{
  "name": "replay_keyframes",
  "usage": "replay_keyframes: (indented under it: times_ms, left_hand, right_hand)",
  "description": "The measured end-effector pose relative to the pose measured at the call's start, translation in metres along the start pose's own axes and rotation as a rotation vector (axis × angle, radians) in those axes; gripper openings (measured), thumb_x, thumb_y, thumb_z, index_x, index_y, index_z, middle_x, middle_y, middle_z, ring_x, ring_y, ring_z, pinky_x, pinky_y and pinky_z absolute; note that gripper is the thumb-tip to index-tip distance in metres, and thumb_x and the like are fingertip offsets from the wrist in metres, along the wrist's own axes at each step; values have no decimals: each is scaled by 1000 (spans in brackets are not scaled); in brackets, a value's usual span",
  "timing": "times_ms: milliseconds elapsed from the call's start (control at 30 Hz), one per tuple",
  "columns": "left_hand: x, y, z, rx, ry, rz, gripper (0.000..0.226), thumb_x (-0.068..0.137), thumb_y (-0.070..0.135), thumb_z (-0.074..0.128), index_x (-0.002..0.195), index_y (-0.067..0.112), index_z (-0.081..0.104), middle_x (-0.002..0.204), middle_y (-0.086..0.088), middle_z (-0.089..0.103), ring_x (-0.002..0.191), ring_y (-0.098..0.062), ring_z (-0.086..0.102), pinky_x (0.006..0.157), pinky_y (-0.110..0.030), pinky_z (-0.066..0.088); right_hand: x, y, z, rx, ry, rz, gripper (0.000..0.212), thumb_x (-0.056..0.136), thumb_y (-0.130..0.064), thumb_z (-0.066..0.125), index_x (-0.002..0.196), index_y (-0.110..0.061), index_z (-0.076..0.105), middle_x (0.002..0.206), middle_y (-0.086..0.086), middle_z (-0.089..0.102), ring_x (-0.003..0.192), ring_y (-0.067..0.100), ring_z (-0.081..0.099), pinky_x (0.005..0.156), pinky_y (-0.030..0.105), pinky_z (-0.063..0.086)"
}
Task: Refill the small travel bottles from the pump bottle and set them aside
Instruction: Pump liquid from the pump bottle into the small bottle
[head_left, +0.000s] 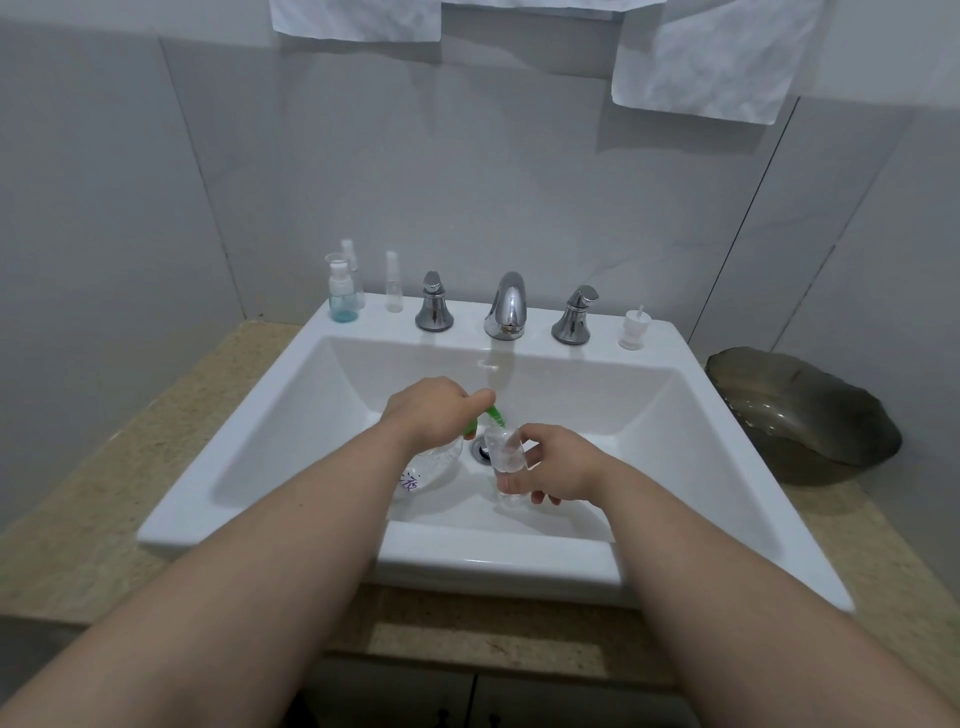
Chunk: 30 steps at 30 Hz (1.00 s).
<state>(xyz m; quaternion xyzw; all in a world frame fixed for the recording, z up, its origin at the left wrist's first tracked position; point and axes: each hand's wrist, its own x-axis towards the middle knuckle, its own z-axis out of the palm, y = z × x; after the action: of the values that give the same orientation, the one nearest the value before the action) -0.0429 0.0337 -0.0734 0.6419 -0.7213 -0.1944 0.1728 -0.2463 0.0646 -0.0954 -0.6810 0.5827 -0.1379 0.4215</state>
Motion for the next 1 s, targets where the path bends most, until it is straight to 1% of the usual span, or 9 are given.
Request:
replay_keyframes:
  times_ms: [100,267,367,467,533,600,700,800,1000]
  left_hand:
    - [1,-2,1,22,11,22,58,89,56,39,72,13,74,73,2,70,76,-22,63,65,-31,40]
    - [1,-2,0,7,8,25,57,85,55,39,74,10,73,67,3,65,73,-23,60,63,-31,40]
    - [0,0,-1,-5,11,23,53,78,55,37,65,15,69,67,1,65,69,-23,57,62,-31,39]
    - [-1,1,-1,1,11,20,46,88,47,44,61,17,66,64,3,62,67,-23,54,60,-31,36]
    - [-2,0,-1,9,16,17,47,91,47,45,61,17,64,62,5,61,68,-23,54,60,-31,36]
    - [-4,-1,0,1,19,15,54,93,54,44,65,16,69,65,8,64,71,-21,59,65,-31,39]
    - [-7,-2,-2,-35,12,17,65,95,72,40,70,22,72,76,13,70,76,-12,62,73,-34,42]
    - [-7,-2,-3,-39,7,14,69,93,78,37,71,24,73,82,11,72,79,-13,64,75,-35,43]
    - [-7,2,-3,-41,4,-15,62,94,67,43,68,20,73,66,10,65,69,-14,60,66,-32,38]
  right_hand:
    - [0,1,0,-4,-8,-2,50,82,-25,87,123,-20,58,102,-2,75,58,12,64,50,24,45]
    - [1,1,0,-1,-8,-3,50,82,-25,87,123,-20,58,105,1,76,58,13,64,49,24,45]
    - [0,0,0,-9,-11,-2,48,83,-25,87,122,-20,59,102,-1,75,58,12,64,49,24,45]
    - [-1,0,0,-15,-14,5,48,83,-26,87,121,-21,59,102,-2,75,58,12,64,50,24,45]
    - [-1,0,1,-14,-14,4,47,83,-26,87,121,-21,59,101,-3,75,59,12,64,50,24,45]
    - [-2,0,0,-12,-12,4,48,83,-26,87,121,-21,59,101,-3,75,58,12,64,50,23,46]
    - [-3,-1,-1,-10,-4,4,49,84,-27,86,124,-22,58,103,-3,74,59,11,65,51,23,47]
    - [-3,-2,-1,-12,-3,4,50,84,-27,85,125,-22,57,105,-3,73,60,11,65,52,23,47]
    - [-3,-2,-1,-9,-4,3,49,84,-26,86,123,-21,57,104,-3,73,59,11,64,50,23,46]
